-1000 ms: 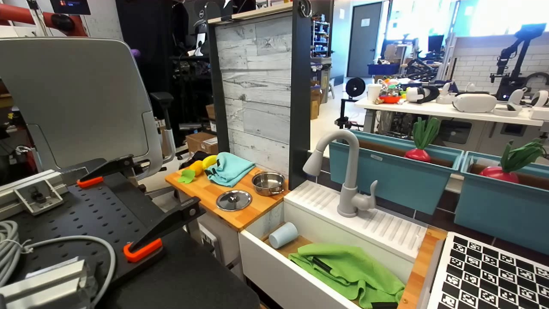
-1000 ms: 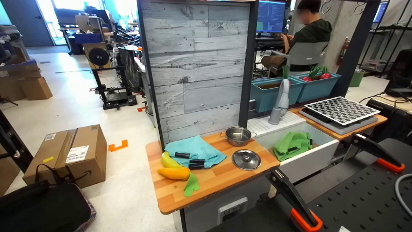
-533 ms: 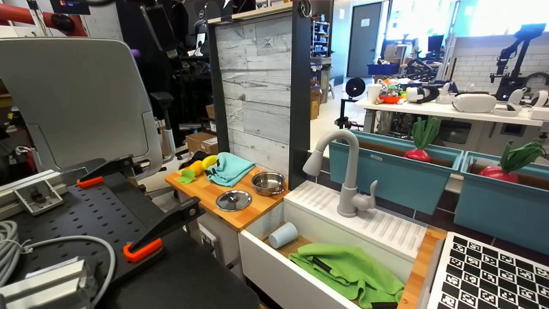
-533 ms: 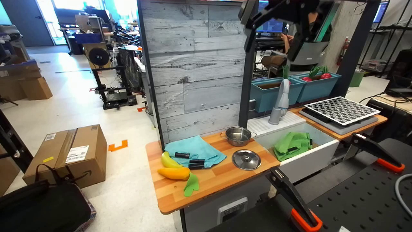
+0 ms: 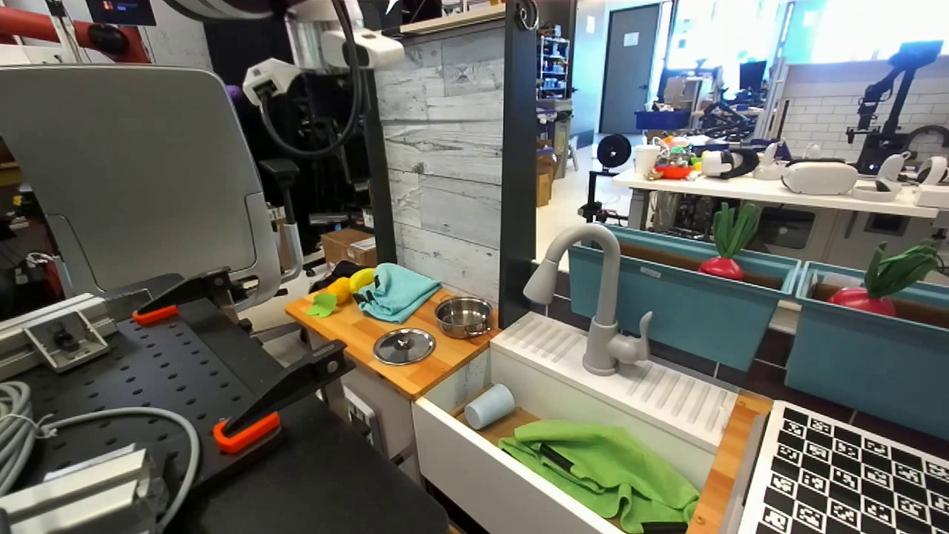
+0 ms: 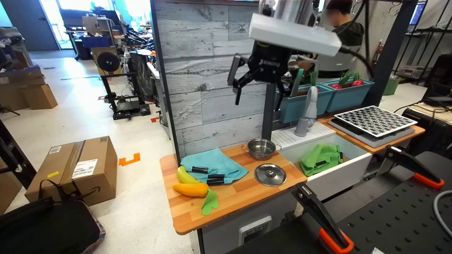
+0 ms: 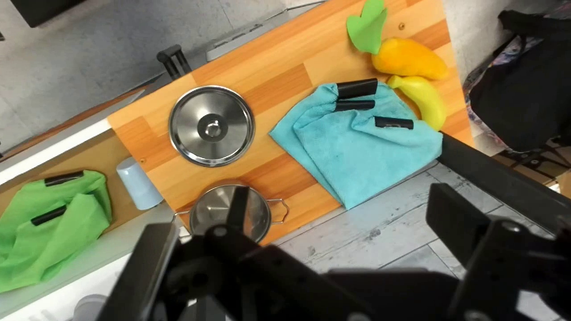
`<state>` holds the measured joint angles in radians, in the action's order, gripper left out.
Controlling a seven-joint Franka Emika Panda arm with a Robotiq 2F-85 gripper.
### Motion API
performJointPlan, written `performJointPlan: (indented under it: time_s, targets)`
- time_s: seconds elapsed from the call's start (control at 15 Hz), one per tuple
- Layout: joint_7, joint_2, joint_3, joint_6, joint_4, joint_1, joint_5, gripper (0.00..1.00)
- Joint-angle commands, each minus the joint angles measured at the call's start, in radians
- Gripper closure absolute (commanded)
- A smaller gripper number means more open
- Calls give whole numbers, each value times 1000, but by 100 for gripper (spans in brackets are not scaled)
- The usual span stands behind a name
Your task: Move the blue cloth forward
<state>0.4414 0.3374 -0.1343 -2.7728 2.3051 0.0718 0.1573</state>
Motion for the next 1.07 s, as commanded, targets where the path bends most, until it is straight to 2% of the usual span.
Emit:
performJointPlan:
  time_s: [0.0,0.27,0.53,0.73,1.0]
  targets:
    - [31,238,48,31,-242,60,23,0]
    - [86,426,89,84,-455,119,26,0]
    - [150,559,124,151,-621,173,20,0]
    - [188,640,140,177,-715,204,8,0]
    - [224,721,165,173,-786,239,-4,0]
